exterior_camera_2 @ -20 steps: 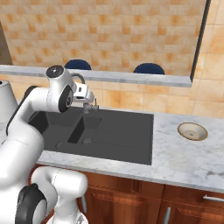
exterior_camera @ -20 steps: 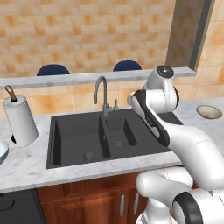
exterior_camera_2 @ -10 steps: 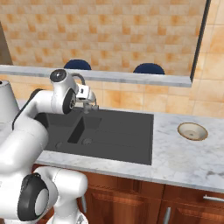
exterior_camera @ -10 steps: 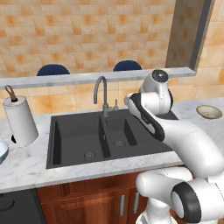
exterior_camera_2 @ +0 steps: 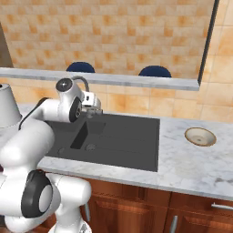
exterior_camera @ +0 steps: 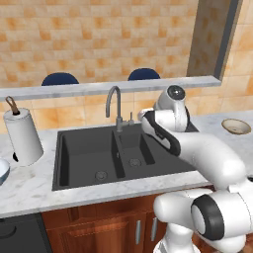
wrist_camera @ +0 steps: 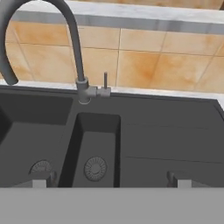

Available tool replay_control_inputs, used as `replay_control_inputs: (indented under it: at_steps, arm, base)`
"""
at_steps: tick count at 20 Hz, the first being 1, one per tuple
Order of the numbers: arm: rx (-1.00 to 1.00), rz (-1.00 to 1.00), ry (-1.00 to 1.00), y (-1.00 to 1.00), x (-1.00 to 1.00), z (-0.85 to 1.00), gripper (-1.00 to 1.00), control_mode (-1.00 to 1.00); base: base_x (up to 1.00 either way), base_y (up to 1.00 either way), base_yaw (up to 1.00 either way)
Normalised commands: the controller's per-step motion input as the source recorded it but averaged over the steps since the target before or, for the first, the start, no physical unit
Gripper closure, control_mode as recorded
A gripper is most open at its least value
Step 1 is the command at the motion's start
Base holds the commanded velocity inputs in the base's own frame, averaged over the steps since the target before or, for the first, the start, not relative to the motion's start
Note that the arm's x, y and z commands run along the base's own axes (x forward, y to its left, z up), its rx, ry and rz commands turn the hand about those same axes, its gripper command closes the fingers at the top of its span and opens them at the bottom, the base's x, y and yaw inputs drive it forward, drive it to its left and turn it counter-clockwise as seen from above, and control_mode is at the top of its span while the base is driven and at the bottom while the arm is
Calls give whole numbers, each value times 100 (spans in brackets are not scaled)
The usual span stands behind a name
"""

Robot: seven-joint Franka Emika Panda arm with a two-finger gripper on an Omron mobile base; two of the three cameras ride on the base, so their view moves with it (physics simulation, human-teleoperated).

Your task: Rinse each bowl for a few seconds and place them down in the sink or on the counter.

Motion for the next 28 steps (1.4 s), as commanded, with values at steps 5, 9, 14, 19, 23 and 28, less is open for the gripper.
replay_control_inputs:
  at_steps: [5,9,14,19,23,28]
  arm:
    - [0,0,0,0,35,-14,-100,-100]
    - [0,0,0,0,35,-13,-100,-100]
    - [0,0,0,0,35,-13,-100,-100]
    - [0,0,0,0,34,-15,-100,-100]
    - [0,0,0,0,33,-16,-100,-100]
    - [0,0,-1,0,31,-16,-100,-100]
  base:
    - [0,0,0]
    - [0,0,0]
    - [0,0,0]
    - [0,0,0]
    - [0,0,0]
    - [0,0,0]
